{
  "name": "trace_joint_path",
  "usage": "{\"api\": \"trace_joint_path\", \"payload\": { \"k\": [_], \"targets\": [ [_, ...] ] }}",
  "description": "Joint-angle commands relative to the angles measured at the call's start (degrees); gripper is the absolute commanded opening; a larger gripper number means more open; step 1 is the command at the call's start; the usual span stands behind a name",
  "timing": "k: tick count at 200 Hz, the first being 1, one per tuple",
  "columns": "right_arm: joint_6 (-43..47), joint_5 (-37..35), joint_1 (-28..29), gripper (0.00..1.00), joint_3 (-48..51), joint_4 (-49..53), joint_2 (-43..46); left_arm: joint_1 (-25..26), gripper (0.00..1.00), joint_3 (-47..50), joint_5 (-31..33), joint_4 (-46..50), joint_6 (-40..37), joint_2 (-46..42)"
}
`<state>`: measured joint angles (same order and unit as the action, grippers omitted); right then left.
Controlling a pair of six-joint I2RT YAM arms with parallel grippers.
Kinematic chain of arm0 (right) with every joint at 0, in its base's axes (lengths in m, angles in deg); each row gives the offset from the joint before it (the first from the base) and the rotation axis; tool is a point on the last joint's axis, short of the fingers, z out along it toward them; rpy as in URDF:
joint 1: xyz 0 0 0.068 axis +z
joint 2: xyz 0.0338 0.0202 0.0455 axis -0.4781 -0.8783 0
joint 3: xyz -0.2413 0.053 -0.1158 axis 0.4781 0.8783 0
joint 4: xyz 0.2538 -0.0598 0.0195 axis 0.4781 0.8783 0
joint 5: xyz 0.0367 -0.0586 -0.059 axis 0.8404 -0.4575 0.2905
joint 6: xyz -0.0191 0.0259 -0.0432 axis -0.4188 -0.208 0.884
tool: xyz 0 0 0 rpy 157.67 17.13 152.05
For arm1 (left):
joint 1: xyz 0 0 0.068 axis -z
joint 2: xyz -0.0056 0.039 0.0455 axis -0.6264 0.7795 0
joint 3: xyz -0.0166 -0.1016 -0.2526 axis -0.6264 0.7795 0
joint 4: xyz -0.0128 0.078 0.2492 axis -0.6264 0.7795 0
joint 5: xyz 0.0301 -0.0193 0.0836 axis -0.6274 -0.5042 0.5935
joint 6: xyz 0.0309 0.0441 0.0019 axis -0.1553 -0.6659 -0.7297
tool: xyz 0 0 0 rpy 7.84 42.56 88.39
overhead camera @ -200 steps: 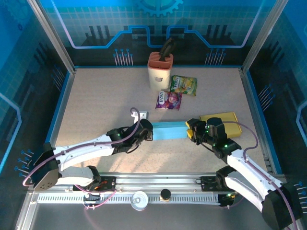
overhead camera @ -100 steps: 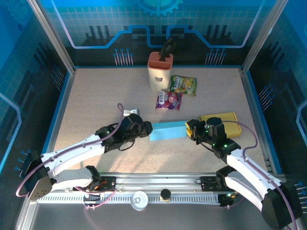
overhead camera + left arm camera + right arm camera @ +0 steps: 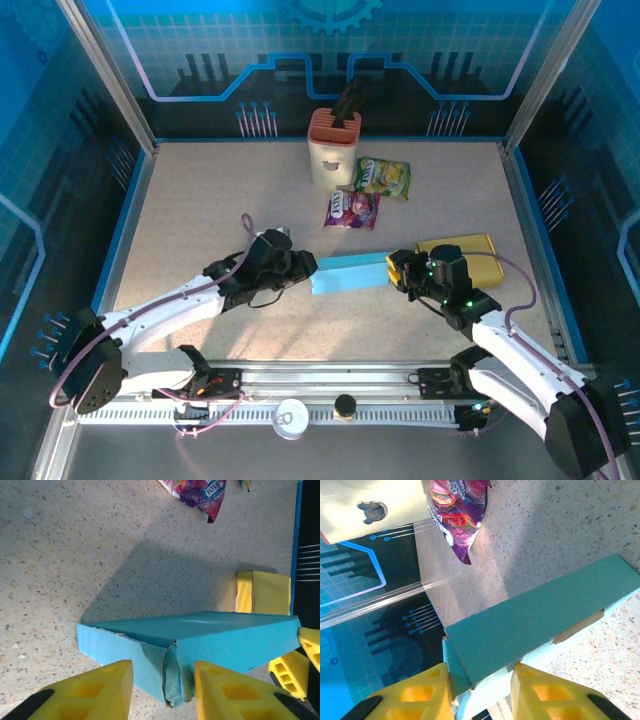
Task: Fold the paper box
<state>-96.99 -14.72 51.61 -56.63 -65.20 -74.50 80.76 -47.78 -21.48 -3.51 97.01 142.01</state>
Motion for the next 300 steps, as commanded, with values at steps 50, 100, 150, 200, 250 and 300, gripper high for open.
{"api": "trace_joint_path", "payload": {
  "k": [50, 100, 150, 200, 250, 300],
  "targets": [
    [1.47, -0.37, -0.72, 0.27, 2.58, 2.27, -2.74, -1.68, 0.18, 6.22, -0.53, -2.63, 0.12, 1.85],
    [3.06, -0.13, -0.9, 0.15, 3.29, 6.39, -3.83, -1.72, 0.11, 9.58, -2.78, -5.68, -0.1, 2.7],
    [7.86, -1.07, -0.9, 0.18, -0.56, 13.78, 1.7, 2.54, 0.11, 7.24, 3.57, -1.58, -6.7, -2.32],
    [14.9, 6.29, -1.43, 0.27, 0.72, 14.58, 1.91, 14.6, 0.12, 4.54, 20.2, 2.84, -12.42, -1.44],
    [24.01, 11.02, -1.51, 0.34, 3.23, 22.79, 3.94, 21.53, 0.18, 8.16, 26.69, -0.92, -10.24, 1.32],
    [25.54, 9.74, -1.51, 0.38, 6.4, 27.23, 10.75, 24.03, 0.21, 9.21, 26.26, -2.57, -4.91, 4.64]
  ]
}}
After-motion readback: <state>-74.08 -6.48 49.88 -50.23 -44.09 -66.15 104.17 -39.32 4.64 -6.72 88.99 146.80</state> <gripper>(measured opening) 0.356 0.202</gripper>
